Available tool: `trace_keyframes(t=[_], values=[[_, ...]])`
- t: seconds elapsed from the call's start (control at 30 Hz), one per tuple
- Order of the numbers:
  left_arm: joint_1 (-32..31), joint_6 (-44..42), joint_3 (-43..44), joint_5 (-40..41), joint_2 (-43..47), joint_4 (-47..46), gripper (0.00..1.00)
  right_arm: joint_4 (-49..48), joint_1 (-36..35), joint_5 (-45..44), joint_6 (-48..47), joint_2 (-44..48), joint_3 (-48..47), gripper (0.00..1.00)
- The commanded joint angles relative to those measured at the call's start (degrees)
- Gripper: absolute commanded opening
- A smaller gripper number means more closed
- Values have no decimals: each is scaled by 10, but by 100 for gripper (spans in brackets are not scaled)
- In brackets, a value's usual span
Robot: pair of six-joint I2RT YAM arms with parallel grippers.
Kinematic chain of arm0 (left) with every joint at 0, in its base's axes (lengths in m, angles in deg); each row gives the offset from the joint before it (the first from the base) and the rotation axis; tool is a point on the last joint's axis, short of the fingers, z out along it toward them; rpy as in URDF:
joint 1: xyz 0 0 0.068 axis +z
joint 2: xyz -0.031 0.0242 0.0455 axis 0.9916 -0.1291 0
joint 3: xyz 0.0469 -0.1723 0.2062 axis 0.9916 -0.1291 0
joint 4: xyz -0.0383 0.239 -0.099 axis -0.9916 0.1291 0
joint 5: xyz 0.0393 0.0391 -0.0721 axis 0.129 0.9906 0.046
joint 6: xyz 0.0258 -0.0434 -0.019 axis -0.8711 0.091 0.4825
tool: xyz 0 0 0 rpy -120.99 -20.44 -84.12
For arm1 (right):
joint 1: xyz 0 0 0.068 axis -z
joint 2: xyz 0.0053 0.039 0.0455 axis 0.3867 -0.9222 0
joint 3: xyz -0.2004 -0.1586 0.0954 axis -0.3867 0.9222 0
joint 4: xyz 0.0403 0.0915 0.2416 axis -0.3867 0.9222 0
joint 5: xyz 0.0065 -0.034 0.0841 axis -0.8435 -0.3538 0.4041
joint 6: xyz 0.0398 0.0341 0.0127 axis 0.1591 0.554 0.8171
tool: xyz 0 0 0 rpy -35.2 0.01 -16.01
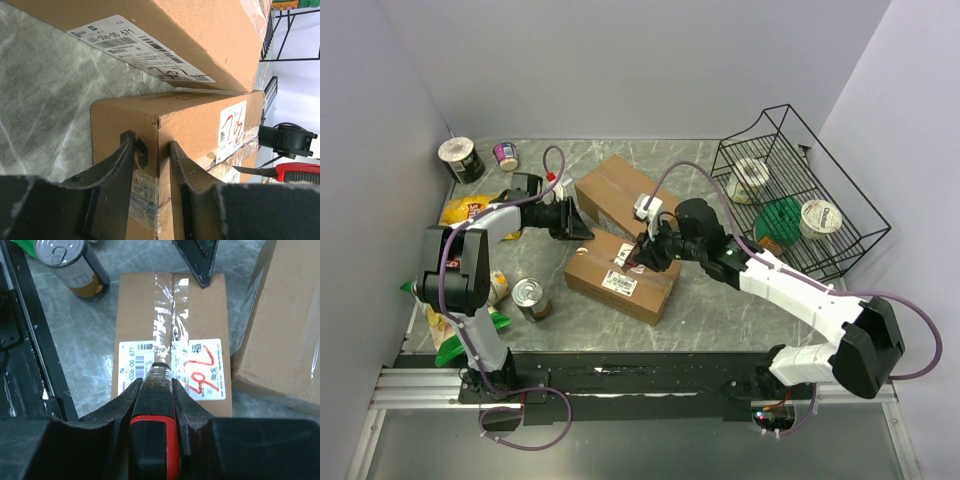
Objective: Unpack the express box
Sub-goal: Cut the express box at the center of the board.
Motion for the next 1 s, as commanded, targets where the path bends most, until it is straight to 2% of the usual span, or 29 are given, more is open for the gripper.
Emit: trace_keyframes(t=[0.0,0.13,0.3,0.53,0.97], values=[[-6,-44,-20,162,-58,28,31,29,-3,-11,-17,34,12,0],[-6,-45,-22,157,-59,26,31,0,-1,-14,-3,52,20,0],[-6,-47,-27,153,-56,24,31,-71,9,-34,18,26,-10,0],[-6,-49,-27,153,-54,26,31,-138,8,14,-3,-16,-13,0],[-6,-49,-25,150,-59,29,31,-126,6,46,-64,-22,0,0]])
